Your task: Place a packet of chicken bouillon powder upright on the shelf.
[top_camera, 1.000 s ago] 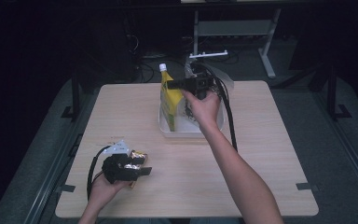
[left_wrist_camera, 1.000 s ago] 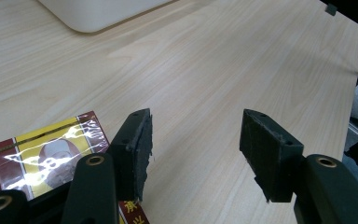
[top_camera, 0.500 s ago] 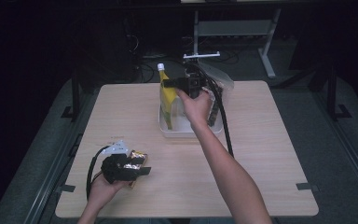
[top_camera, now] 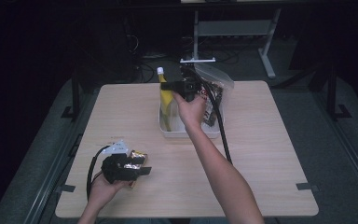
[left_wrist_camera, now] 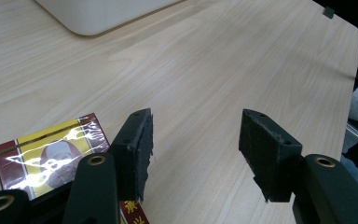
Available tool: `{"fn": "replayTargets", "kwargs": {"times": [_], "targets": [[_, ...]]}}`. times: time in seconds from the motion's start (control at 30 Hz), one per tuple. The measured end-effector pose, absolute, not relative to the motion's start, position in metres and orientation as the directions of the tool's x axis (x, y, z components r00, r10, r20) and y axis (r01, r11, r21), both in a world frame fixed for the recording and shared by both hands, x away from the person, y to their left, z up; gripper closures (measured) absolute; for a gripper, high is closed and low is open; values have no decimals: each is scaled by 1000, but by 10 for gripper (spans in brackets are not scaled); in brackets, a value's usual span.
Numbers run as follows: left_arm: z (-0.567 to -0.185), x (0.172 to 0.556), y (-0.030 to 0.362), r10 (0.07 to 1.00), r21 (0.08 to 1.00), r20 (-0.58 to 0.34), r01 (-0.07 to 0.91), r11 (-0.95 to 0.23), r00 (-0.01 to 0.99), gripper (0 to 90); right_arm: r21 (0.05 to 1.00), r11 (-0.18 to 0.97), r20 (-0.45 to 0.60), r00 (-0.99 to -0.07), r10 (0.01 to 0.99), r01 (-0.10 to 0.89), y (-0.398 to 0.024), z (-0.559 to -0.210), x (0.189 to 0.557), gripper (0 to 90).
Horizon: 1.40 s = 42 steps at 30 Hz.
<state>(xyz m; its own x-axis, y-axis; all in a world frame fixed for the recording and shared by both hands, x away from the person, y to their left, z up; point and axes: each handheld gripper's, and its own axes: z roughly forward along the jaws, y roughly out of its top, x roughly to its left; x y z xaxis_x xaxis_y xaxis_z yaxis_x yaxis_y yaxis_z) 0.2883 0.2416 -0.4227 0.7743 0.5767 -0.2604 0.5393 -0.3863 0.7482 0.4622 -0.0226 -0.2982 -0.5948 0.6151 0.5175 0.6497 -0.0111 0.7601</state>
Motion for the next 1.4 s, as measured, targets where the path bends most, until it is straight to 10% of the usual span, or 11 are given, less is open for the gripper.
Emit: {"fn": "replayTargets", "kwargs": {"times": [1.4], "targets": [[-423, 288, 243, 624, 734, -210, 543, -408, 753, 334, 739, 93, 456, -596, 661, 667, -28, -311, 459, 640]]}}
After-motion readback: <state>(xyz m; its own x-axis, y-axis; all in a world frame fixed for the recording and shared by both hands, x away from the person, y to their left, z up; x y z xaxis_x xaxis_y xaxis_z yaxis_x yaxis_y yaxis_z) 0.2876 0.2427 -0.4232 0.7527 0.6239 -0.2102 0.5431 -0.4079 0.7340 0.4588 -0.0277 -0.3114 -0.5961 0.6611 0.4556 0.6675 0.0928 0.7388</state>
